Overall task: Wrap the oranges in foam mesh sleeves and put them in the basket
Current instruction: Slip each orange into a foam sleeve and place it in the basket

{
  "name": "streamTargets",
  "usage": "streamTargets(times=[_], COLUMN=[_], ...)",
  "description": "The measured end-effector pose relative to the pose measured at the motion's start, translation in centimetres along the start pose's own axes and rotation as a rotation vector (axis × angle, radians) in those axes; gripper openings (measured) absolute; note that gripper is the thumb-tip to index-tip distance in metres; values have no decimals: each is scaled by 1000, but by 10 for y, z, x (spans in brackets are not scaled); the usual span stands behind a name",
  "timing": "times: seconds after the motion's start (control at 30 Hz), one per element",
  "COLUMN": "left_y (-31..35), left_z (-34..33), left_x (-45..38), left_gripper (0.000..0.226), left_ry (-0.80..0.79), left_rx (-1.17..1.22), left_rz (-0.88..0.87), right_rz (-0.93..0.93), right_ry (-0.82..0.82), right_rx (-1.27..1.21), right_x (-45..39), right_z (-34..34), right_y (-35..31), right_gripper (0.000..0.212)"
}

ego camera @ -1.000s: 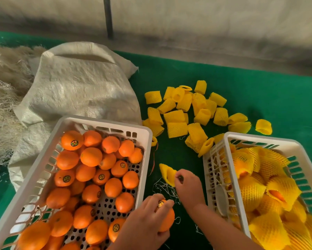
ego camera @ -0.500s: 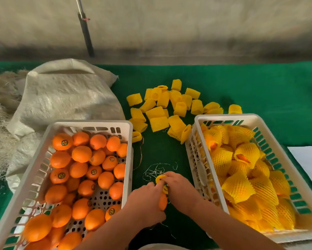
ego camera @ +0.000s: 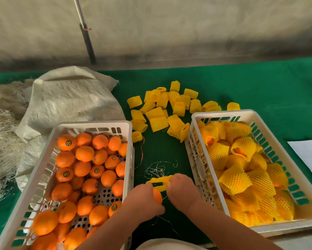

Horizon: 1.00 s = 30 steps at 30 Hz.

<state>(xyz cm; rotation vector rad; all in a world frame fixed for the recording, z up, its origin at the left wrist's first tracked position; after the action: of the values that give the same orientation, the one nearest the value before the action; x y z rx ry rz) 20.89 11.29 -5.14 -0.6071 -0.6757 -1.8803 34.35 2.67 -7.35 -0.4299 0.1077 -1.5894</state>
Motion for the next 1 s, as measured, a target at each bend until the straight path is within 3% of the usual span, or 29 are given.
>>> streamTargets(times=[0.13,0.17,0.3,0.37,0.5,0.6,0.8,1.0], left_y=[-4,-7,-18,-24,-29,-20,-6,-6], left_z=[-4,-4,4,12,22,26,29,29], left_x=[6,6,14,19,23,27,22,26], left_gripper=[60,61,72,84,71,71,70,50], left_ry=[-64,-79,-235,-350,-489,-547,-563,-309], left_rx=[81,103,395,685,1309,1545,1612,1150], left_rz=[13,15,113,199,335,319,379,176], right_rz=[-206,-243,-186,-118,-21,2,-19,-18], right_ry=[384,409,356,309,218,220,296,350], right_rx=[-153,-227,-342,-325,-252,-310,-402,-387], right_x=[-6,-9,-11,-7,-3,-1,1,6], right_z=[14,11,11,11,7,6,10,17], right_y=[-1,0,-11,-13,-21,-28,-29,-35], right_gripper=[42,42,9,25,51,55,62,68])
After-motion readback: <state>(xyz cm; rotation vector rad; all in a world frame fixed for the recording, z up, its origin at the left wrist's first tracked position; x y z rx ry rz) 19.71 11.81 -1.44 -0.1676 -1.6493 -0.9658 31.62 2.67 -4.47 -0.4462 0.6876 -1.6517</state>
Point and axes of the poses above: each hand's wrist, its own x-axis away from the middle knuckle, its own z-axis out of the back of the hand, y = z × x, the point moved 3 cm from there along -x, towards the middle knuckle, and after that the axes turned 15 degrees about z, right-handed, at the moved point
